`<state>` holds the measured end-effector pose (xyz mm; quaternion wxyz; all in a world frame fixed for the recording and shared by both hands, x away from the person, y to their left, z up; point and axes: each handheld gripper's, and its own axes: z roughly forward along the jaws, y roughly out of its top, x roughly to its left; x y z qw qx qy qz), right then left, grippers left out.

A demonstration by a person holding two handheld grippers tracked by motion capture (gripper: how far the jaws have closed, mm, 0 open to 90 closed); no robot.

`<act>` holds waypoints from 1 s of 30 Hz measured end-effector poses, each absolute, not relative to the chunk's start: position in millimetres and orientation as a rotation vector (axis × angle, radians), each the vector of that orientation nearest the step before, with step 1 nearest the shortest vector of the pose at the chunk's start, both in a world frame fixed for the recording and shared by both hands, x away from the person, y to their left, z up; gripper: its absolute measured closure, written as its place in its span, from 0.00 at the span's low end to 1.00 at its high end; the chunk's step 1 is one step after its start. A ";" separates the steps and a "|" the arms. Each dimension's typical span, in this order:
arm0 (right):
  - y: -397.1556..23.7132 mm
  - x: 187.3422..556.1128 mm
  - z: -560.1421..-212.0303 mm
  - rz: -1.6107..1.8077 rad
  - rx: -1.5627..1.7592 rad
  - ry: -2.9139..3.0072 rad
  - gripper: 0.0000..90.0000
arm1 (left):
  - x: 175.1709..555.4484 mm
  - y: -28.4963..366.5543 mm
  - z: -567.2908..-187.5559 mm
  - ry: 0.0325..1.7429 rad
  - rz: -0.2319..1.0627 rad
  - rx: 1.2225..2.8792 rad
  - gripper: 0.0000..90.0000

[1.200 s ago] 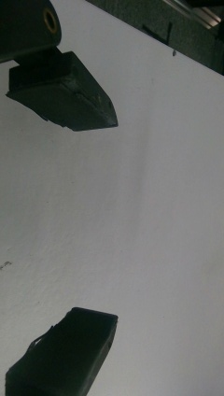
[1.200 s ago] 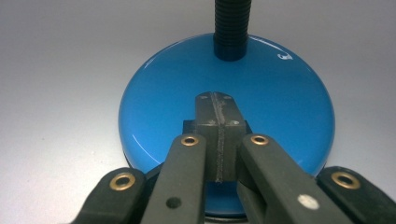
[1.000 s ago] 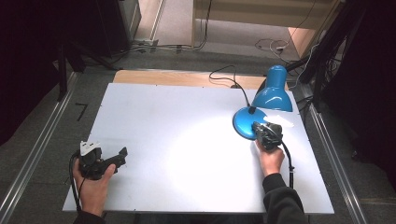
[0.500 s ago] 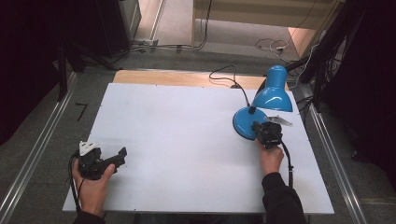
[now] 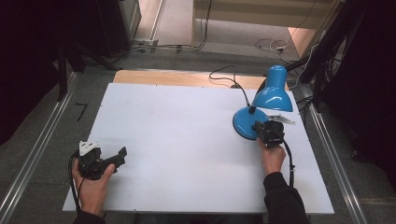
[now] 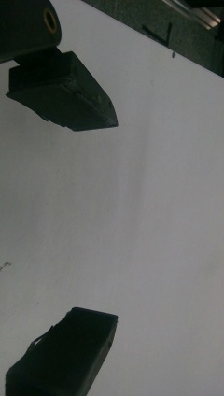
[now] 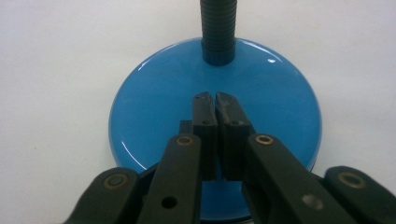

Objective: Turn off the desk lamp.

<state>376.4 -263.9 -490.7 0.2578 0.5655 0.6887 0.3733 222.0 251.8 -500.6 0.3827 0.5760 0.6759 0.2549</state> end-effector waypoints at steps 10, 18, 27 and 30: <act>-266.2 371.1 -481.0 1.082 1.509 1.864 0.71 | 221.8 251.3 -500.1 1.722 0.650 1.471 0.08; -268.0 369.6 -477.1 1.120 1.528 1.872 0.44 | 221.8 251.2 -500.2 1.724 0.651 1.475 0.08; -268.3 367.6 -473.6 1.118 1.540 1.867 0.26 | 222.2 250.9 -500.4 1.723 0.649 1.476 0.08; -267.3 366.5 -472.7 1.120 1.535 1.872 0.23 | 221.9 250.8 -500.2 1.723 0.649 1.475 0.08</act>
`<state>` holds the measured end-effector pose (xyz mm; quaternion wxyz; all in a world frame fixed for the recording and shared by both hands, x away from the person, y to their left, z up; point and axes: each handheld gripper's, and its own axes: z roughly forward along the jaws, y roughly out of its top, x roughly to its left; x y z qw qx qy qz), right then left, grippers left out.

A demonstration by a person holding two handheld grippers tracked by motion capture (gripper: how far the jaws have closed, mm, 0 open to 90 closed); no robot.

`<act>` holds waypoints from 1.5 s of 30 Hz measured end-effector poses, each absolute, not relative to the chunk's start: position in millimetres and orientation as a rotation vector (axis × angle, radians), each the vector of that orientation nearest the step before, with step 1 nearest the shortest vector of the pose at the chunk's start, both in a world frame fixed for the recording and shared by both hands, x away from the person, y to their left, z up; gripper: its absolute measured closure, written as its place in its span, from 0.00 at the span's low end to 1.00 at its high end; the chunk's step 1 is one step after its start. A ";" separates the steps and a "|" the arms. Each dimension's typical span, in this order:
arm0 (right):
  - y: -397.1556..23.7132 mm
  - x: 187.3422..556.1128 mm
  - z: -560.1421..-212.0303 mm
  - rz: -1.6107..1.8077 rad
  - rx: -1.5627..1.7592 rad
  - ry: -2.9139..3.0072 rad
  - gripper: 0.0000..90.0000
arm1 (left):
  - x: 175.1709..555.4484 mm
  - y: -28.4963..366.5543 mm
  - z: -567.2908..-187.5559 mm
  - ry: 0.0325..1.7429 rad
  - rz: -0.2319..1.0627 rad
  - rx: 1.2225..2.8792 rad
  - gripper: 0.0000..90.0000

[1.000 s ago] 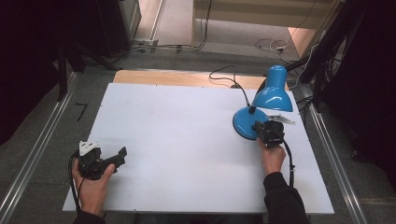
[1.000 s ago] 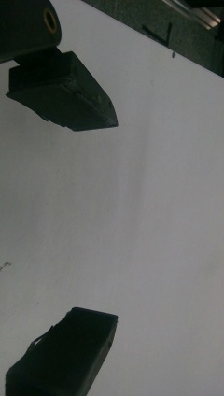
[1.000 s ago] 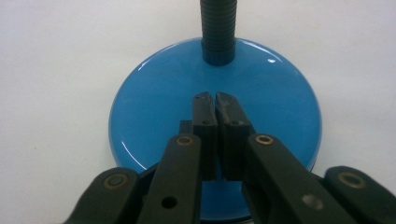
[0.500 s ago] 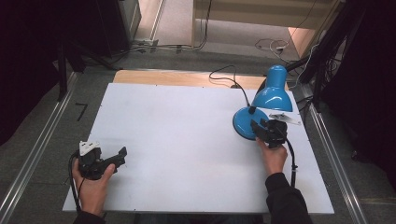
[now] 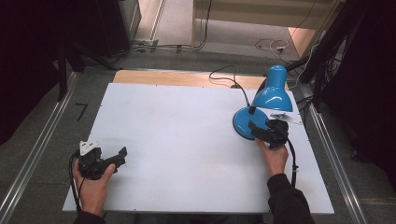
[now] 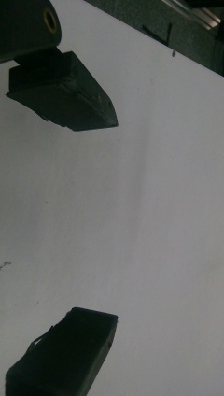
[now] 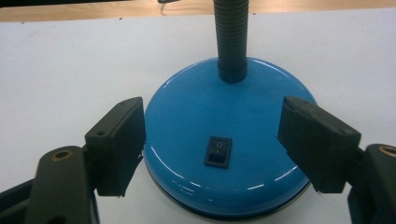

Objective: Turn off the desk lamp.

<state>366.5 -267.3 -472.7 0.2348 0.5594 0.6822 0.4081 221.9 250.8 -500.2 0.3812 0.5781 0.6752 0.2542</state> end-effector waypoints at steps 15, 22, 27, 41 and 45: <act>-262.5 357.1 -474.3 1.133 1.492 1.918 0.19 | 222.5 249.0 -500.3 1.722 0.649 1.478 0.08; -266.8 355.4 -475.0 1.116 1.498 1.927 0.18 | 221.8 249.7 -499.7 1.721 0.651 1.478 0.08; -270.0 353.0 -474.5 1.122 1.504 1.923 0.18 | 221.9 249.4 -499.7 1.719 0.651 1.477 0.08; -279.5 343.2 -472.0 1.121 1.501 1.932 0.18 | 222.1 248.9 -499.7 1.721 0.652 1.478 0.08; -281.9 338.5 -468.7 1.126 1.489 1.934 0.17 | 221.8 248.7 -499.6 1.721 0.652 1.478 0.08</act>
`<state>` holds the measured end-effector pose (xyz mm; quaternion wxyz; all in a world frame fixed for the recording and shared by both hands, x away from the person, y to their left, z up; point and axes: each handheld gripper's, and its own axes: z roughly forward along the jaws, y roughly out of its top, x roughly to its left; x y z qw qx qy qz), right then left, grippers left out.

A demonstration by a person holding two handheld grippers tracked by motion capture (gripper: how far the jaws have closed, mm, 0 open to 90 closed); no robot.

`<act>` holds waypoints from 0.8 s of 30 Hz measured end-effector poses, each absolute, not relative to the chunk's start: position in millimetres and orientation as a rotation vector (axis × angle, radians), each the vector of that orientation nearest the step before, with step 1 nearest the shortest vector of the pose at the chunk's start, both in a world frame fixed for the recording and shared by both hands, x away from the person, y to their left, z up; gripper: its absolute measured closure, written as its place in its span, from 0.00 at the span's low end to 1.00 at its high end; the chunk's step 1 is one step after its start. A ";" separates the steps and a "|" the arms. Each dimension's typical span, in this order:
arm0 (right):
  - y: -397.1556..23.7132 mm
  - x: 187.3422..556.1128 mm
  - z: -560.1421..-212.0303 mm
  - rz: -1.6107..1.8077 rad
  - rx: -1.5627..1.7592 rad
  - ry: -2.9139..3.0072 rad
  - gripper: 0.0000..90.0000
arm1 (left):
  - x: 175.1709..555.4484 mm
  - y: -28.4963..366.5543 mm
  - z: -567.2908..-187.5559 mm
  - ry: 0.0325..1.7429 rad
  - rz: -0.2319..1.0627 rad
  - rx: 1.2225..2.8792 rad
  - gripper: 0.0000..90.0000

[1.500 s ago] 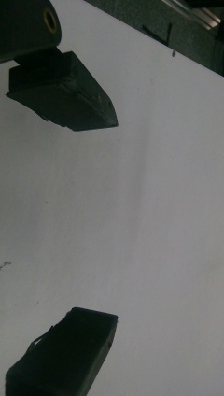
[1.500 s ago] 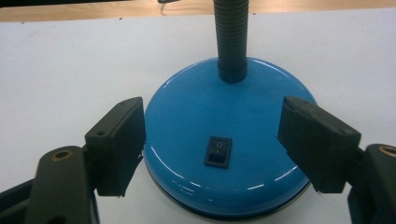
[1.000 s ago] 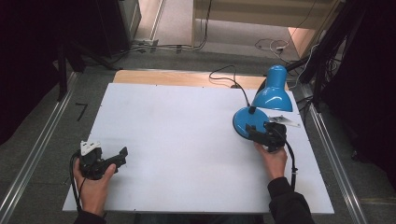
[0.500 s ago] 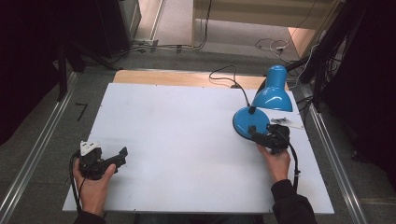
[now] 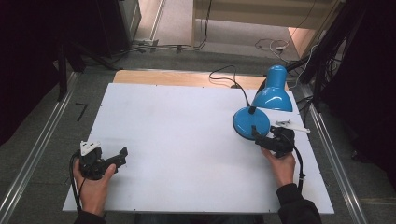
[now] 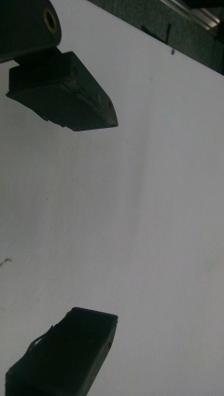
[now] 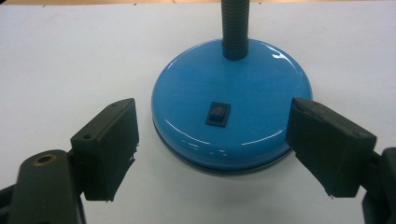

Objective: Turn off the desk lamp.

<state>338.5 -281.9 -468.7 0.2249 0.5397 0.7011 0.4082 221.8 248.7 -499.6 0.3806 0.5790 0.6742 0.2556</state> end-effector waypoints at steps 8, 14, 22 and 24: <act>-288.5 331.0 -467.3 1.141 1.493 1.935 0.17 | 221.8 248.5 -499.7 1.724 0.651 1.480 0.08; -293.3 325.7 -467.5 1.141 1.497 1.933 0.17 | 221.7 248.7 -499.9 1.723 0.650 1.476 0.08; -299.8 320.5 -469.4 1.144 1.505 1.928 0.16 | 221.9 248.3 -500.0 1.727 0.652 1.480 0.08; -300.9 318.8 -470.3 1.145 1.509 1.929 0.16 | 222.0 248.1 -500.2 1.728 0.655 1.481 0.08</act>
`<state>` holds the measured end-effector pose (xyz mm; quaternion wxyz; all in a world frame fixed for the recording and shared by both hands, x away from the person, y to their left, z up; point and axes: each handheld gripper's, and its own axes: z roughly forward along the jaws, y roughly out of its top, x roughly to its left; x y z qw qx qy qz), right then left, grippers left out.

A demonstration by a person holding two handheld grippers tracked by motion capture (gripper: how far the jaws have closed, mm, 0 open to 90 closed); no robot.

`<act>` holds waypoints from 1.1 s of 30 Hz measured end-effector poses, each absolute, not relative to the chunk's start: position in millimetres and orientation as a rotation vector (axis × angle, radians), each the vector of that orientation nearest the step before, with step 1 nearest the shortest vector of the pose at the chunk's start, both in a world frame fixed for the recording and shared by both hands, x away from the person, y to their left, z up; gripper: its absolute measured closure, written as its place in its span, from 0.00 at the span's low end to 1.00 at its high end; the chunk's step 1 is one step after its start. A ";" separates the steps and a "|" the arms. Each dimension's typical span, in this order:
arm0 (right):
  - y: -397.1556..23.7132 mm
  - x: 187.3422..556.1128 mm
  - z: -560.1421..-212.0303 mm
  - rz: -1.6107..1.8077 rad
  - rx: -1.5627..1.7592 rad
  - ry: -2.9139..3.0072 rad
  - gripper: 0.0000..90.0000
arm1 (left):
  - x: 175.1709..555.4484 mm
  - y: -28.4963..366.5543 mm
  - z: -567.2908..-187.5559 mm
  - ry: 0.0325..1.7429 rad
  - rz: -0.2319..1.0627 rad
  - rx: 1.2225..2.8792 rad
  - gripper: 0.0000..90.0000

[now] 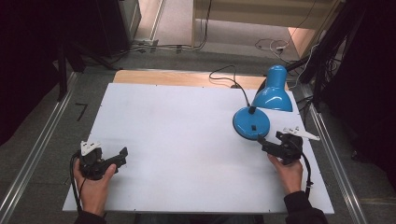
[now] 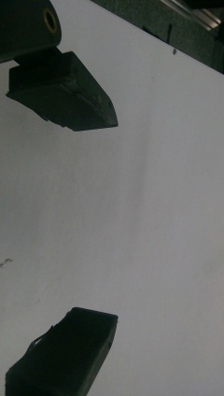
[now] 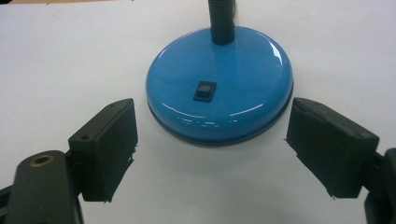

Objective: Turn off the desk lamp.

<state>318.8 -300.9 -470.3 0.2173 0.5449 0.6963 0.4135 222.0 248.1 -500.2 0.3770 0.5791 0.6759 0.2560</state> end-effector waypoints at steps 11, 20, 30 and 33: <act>-309.9 313.4 -474.8 1.143 1.522 1.917 0.16 | 221.6 248.2 -499.6 1.725 0.658 1.474 0.08; -316.3 309.3 -476.2 1.127 1.521 1.917 0.16 | 221.5 247.7 -499.8 1.724 0.656 1.477 0.08; -325.3 303.9 -475.9 1.115 1.526 1.909 0.16 | 221.7 247.6 -499.9 1.723 0.655 1.478 0.08; -327.2 301.9 -475.2 1.116 1.525 1.907 0.16 | 221.7 247.8 -499.9 1.723 0.655 1.478 0.08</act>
